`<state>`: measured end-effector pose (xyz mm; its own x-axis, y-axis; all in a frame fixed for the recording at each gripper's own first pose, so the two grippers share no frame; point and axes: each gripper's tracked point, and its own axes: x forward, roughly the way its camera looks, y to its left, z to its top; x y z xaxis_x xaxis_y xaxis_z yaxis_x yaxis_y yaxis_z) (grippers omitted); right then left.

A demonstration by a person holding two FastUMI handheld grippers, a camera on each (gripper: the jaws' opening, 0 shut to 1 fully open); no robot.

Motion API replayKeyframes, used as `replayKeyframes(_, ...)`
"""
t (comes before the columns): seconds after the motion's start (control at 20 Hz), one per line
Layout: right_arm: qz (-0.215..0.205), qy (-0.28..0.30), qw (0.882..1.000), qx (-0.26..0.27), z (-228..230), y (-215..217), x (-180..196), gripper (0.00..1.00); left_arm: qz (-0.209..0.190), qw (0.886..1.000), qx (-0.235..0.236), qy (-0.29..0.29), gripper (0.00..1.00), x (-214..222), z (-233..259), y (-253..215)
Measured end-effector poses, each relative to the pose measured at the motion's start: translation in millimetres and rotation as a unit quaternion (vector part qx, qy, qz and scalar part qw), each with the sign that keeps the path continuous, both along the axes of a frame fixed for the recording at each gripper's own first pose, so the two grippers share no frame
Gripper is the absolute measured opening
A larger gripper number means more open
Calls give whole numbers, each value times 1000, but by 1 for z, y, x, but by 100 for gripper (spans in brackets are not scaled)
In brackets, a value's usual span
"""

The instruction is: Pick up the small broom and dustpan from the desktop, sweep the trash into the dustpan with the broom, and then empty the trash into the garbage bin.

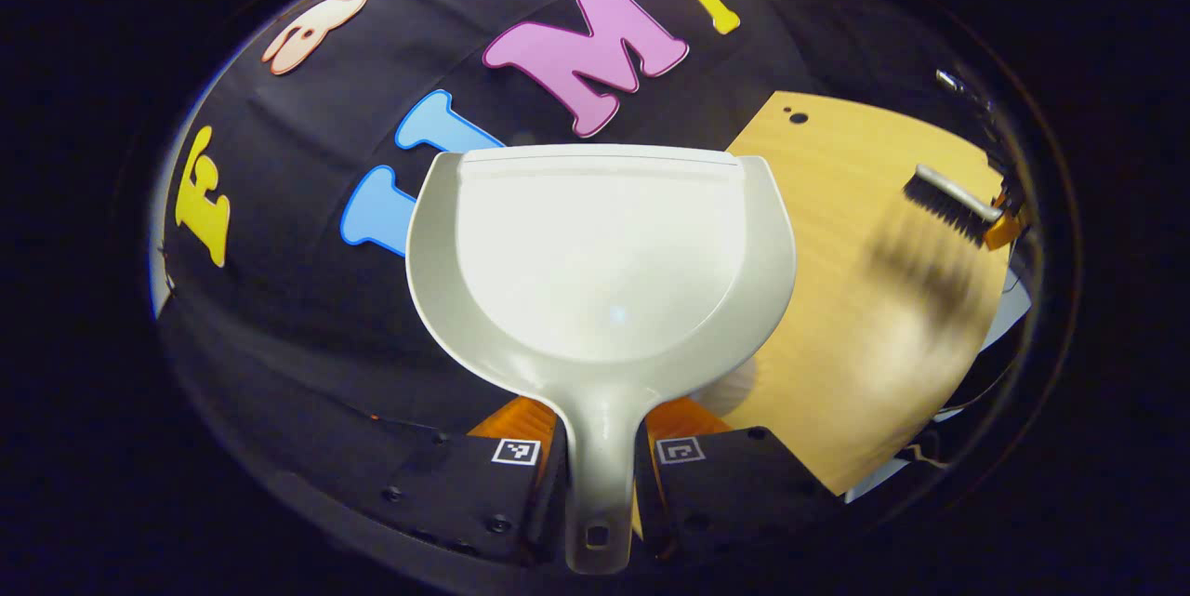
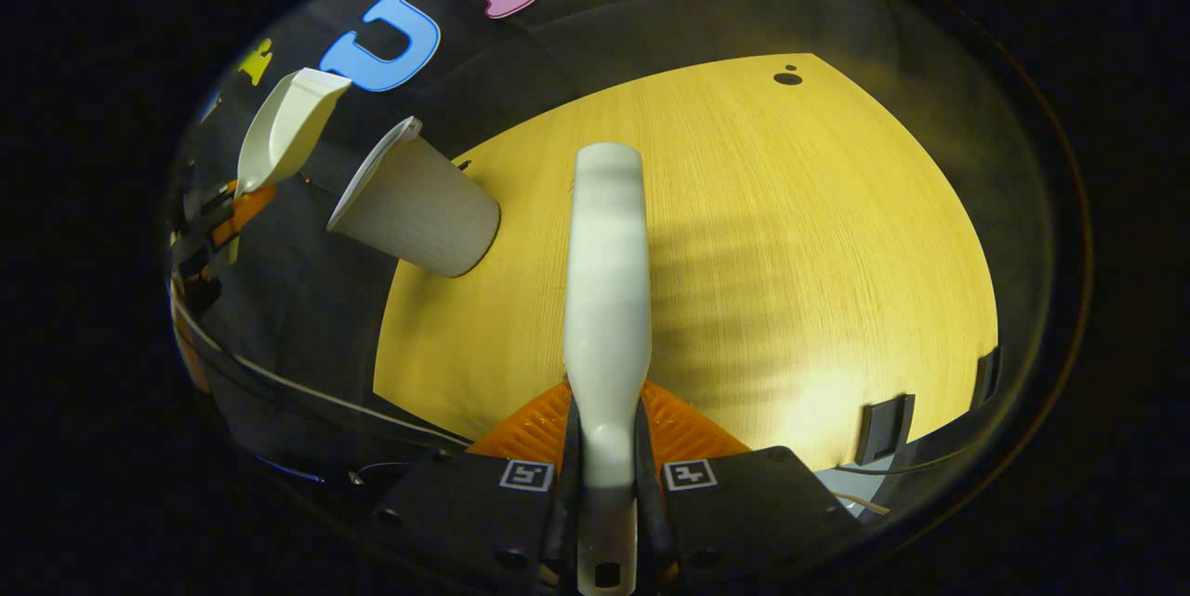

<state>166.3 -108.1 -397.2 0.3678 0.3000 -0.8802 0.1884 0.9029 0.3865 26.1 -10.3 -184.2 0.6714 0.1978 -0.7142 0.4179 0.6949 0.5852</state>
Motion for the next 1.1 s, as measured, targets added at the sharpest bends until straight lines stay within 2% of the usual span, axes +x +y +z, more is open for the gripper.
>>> replayKeyframes(0.1, -10, 6, 1000, -2, -3, -5, 3, 29, -21, 998, -67, 4, 29, -30, -22, -63)
replayKeyframes(0.2, -16, 15, 1000, -3, -9, -10, 1, 29, -59, 994, -93, 8, 29, -47, -42, -100)
replayKeyframes(0.3, -13, 28, 999, -15, -18, -17, -5, 29, -60, 990, -115, 47, 29, -70, -79, -118)
replayKeyframes(0.35, -6, 37, 999, -25, -24, -22, -12, 29, -49, 986, -143, 75, 29, -83, -102, -130)
replayKeyframes(0.45, 11, 56, 997, -45, -38, -32, -26, 29, -12, 968, -209, 138, 31, -106, -146, -155)
replayKeyframes(0.55, 15, 80, 995, -54, -54, -37, -40, 29, 35, 950, -245, 190, 29, -115, -180, -170)
replayKeyframes(0.7, 16, 108, 992, -57, -86, -28, -44, 29, 135, 924, -262, 242, 30, -119, -218, -174)
replayKeyframes(0.8, 48, 131, 988, -64, -105, -20, -51, 29, 195, 909, -265, 258, 29, -119, -225, -173)
replayKeyframes(0.9, 68, 137, 986, -72, -119, -9, -43, 29, 233, 898, -264, 265, 30, -119, -227, -169)
replayKeyframes(1.1, 55, 141, 986, -65, -131, 4, -10, 29, 284, 876, -270, 280, 29, -129, -235, -170)
